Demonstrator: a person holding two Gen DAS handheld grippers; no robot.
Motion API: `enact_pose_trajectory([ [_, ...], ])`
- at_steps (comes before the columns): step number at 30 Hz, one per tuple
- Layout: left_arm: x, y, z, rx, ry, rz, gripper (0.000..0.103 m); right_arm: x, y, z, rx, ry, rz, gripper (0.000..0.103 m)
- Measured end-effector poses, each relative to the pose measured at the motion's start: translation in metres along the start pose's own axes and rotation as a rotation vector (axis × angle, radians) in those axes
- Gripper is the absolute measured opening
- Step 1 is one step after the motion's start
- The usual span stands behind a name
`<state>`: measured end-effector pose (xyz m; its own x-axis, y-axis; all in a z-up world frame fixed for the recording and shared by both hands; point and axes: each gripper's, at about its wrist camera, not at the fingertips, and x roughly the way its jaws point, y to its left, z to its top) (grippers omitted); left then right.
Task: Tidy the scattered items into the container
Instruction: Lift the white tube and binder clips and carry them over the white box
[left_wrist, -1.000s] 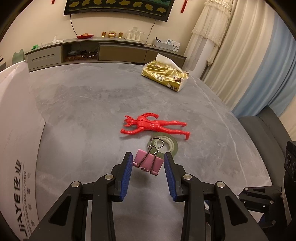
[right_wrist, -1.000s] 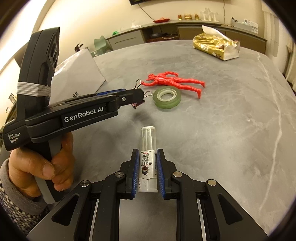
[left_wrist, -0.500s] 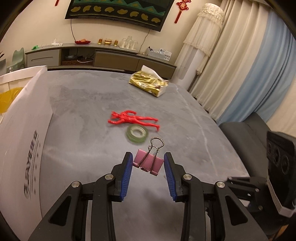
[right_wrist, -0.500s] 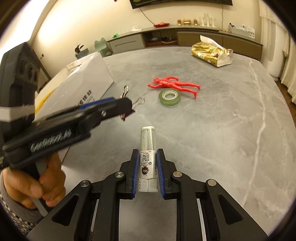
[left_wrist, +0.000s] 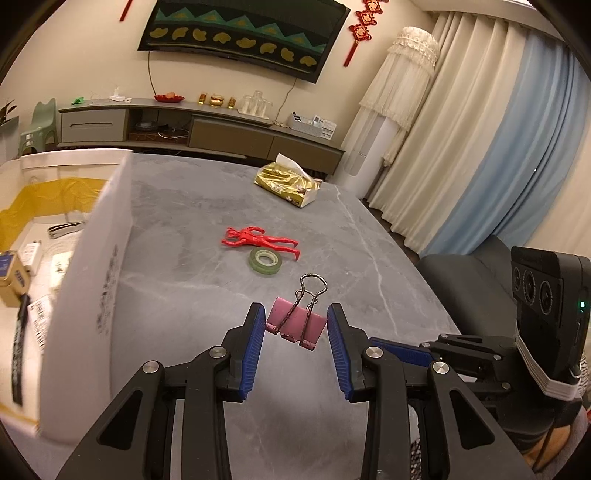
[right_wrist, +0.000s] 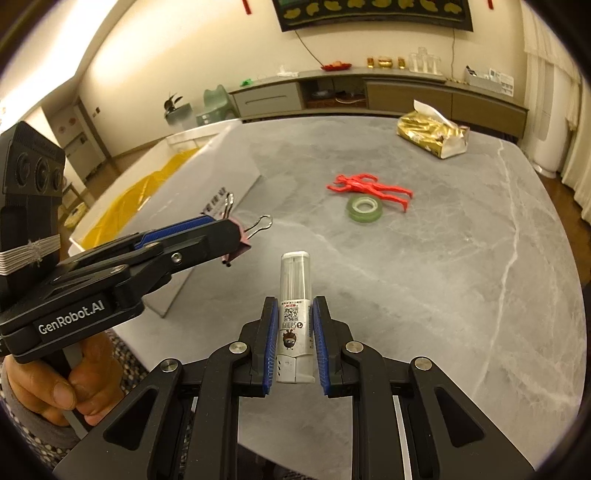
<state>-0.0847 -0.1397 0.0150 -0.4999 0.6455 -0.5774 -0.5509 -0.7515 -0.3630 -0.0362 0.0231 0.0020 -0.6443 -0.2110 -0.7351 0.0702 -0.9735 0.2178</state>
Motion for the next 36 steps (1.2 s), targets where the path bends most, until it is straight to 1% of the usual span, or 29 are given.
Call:
enact_pose_trajectory([
  [9, -0.046, -0.003, -0.007, 0.012, -0.053, 0.014, 0.036, -0.025, 0.028, -0.003, -0.041, -0.035, 0.018, 0.02],
  [15, -0.07, -0.006, -0.009, 0.014, -0.088, 0.016, 0.036, -0.038, 0.044, -0.005, -0.067, -0.053, 0.028, 0.02],
  [27, -0.105, -0.004, -0.008, 0.004, -0.148, 0.013, 0.036, -0.051, 0.071, -0.003, -0.114, -0.075, 0.043, 0.02],
  [36, -0.131, 0.007, -0.006, -0.018, -0.193, 0.016, 0.036, -0.056, 0.091, 0.006, -0.161, -0.087, 0.054, 0.02],
])
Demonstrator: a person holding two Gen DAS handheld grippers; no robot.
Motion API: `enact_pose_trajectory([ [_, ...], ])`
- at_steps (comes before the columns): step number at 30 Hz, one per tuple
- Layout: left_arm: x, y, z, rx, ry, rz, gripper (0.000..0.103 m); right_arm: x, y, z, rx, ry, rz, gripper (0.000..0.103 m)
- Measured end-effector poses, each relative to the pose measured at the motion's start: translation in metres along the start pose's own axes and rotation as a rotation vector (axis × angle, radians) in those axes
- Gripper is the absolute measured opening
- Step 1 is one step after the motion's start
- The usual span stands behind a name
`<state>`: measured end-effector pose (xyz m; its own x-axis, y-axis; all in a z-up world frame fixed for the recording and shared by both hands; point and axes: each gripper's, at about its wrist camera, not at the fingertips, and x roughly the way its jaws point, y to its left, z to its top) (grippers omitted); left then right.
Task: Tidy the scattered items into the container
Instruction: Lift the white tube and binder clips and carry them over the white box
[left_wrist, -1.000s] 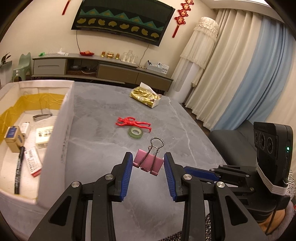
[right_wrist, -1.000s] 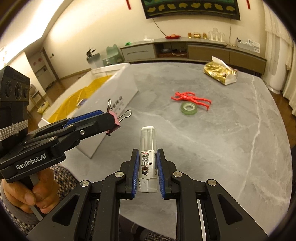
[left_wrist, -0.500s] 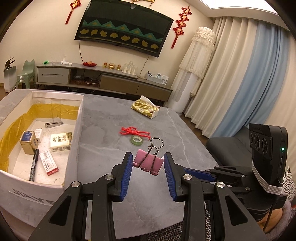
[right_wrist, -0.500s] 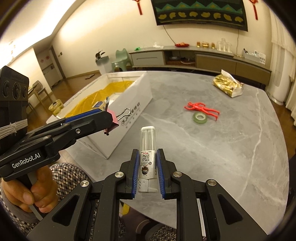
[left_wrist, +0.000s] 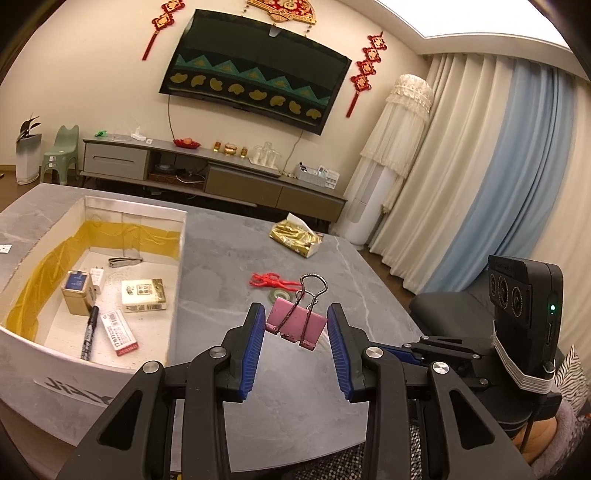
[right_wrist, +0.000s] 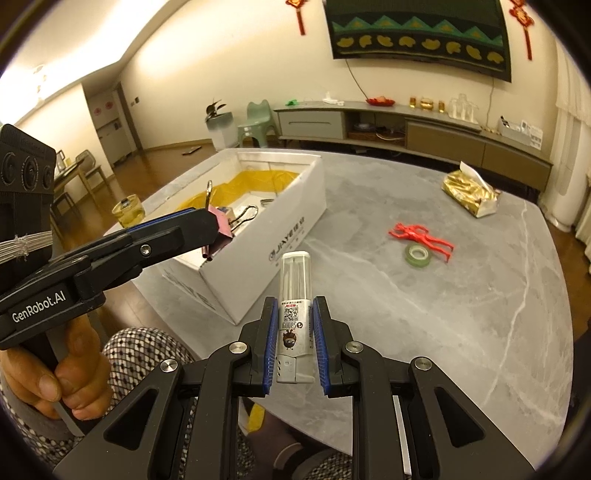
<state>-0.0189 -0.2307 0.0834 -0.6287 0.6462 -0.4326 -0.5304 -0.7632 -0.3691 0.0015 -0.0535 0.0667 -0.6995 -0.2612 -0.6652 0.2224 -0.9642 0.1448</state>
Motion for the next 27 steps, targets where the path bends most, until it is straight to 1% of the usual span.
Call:
enact_pose_trajectory([
  [11, -0.027, 0.029, 0.01, -0.05, -0.053, 0.035, 0.036, 0.005, 0.019, 0.02, -0.049, -0.008, 0.022, 0.02],
  [27, -0.043, 0.078, 0.023, -0.118, -0.098, 0.109, 0.036, 0.032, 0.044, 0.06, -0.137, -0.003, 0.069, 0.02],
])
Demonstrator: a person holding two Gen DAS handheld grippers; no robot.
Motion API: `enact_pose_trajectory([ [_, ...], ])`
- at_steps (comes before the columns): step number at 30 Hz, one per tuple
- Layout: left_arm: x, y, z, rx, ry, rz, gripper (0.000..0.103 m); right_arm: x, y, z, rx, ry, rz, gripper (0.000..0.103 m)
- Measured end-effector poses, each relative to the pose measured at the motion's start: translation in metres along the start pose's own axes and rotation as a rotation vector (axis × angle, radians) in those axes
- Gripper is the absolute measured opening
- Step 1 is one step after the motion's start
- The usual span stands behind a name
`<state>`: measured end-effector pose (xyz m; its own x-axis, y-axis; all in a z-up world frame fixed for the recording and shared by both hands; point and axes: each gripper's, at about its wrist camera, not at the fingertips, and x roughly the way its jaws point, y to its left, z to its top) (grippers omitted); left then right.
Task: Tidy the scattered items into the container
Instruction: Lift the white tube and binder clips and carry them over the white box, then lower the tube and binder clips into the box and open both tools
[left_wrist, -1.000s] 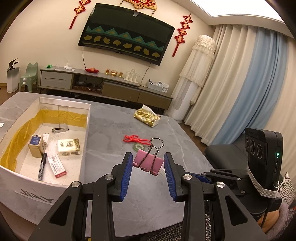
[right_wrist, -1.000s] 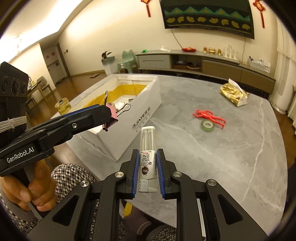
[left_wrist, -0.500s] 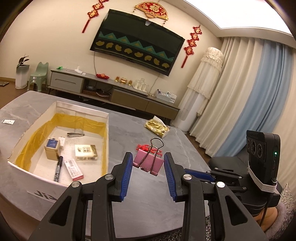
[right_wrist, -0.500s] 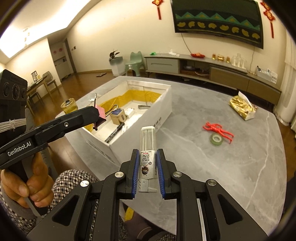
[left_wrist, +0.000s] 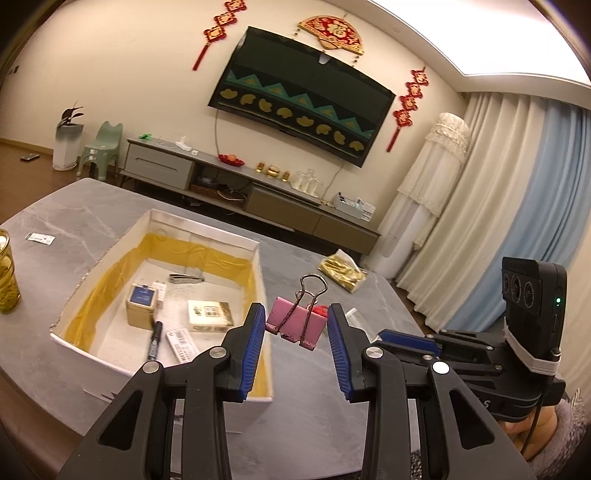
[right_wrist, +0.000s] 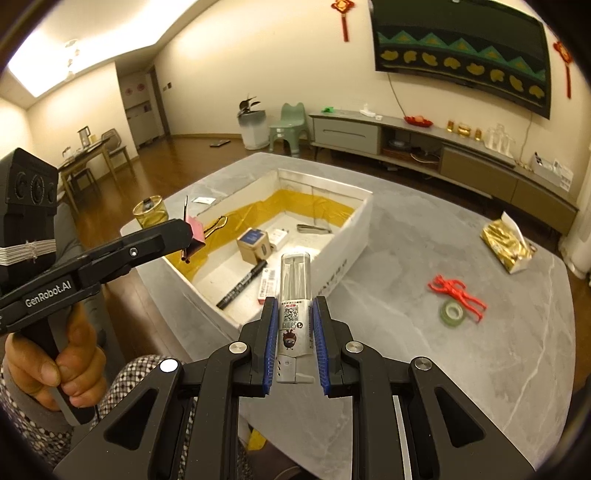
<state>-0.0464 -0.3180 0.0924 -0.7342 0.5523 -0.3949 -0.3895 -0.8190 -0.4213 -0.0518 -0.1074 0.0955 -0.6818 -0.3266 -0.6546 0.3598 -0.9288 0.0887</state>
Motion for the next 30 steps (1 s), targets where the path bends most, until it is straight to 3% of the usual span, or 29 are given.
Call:
enact_pose_trajectory([
  [11, 0.017, 0.029, 0.012, -0.036, 0.019, 0.066, 0.036, 0.034, 0.009, 0.031, -0.068, 0.021, 0.02, 0.02],
  [30, 0.091, 0.044, 0.01, -0.087, 0.192, 0.13, 0.036, 0.132, 0.006, 0.1, -0.137, 0.101, 0.092, 0.02],
])
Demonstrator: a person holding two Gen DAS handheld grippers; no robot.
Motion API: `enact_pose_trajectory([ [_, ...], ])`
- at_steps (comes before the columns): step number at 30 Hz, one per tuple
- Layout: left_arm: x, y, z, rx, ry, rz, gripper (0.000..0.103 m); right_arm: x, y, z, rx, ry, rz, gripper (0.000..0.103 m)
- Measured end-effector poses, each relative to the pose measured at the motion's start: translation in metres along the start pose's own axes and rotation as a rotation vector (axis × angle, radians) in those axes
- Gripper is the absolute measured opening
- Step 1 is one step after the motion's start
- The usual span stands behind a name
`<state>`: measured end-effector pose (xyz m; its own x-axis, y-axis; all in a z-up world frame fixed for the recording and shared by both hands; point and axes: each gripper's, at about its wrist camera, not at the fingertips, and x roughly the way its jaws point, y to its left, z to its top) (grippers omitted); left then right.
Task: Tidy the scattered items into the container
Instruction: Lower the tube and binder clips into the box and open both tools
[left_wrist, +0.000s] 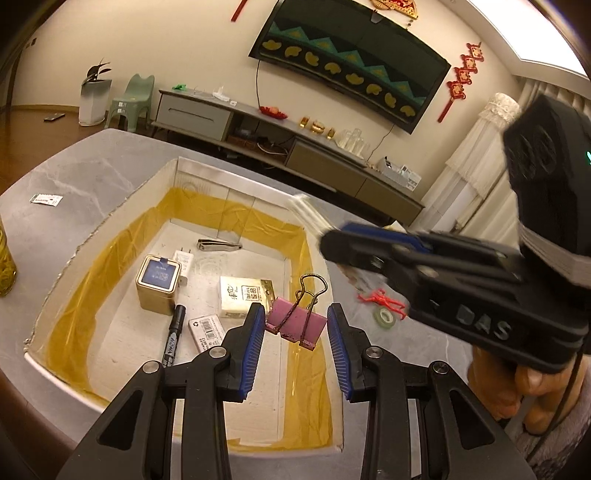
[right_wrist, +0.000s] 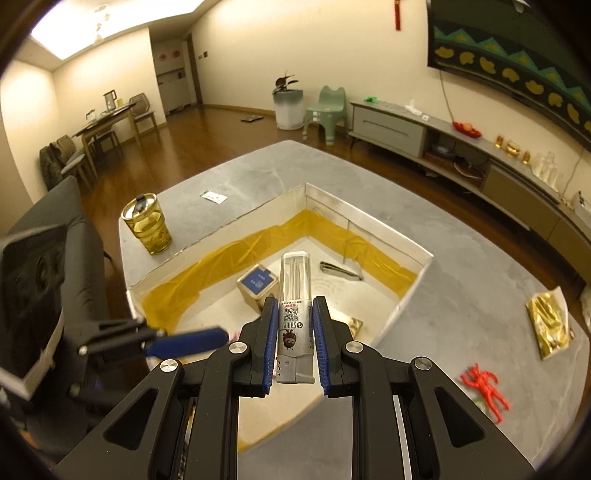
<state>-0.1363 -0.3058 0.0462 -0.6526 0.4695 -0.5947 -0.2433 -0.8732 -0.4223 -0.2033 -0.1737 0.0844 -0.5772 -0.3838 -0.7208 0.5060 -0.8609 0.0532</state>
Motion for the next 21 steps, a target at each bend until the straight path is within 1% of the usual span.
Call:
enact_pose_trajectory([
  [11, 0.029, 0.006, 0.008, -0.031, 0.05, 0.016, 0.036, 0.064, -0.035, 0.022, 0.034, 0.09, 0.048, 0.02],
  [16, 0.042, 0.01, 0.009, -0.046, 0.061, 0.021, 0.036, 0.09, -0.049, 0.028, 0.026, 0.124, 0.023, 0.02],
  [19, 0.048, 0.014, 0.008, -0.067, 0.064, 0.003, 0.036, 0.106, -0.059, 0.03, 0.016, 0.139, -0.015, 0.021],
  [21, 0.051, 0.018, 0.007, -0.088, 0.066, -0.022, 0.038, 0.113, -0.066, 0.03, 0.016, 0.143, -0.043, 0.032],
])
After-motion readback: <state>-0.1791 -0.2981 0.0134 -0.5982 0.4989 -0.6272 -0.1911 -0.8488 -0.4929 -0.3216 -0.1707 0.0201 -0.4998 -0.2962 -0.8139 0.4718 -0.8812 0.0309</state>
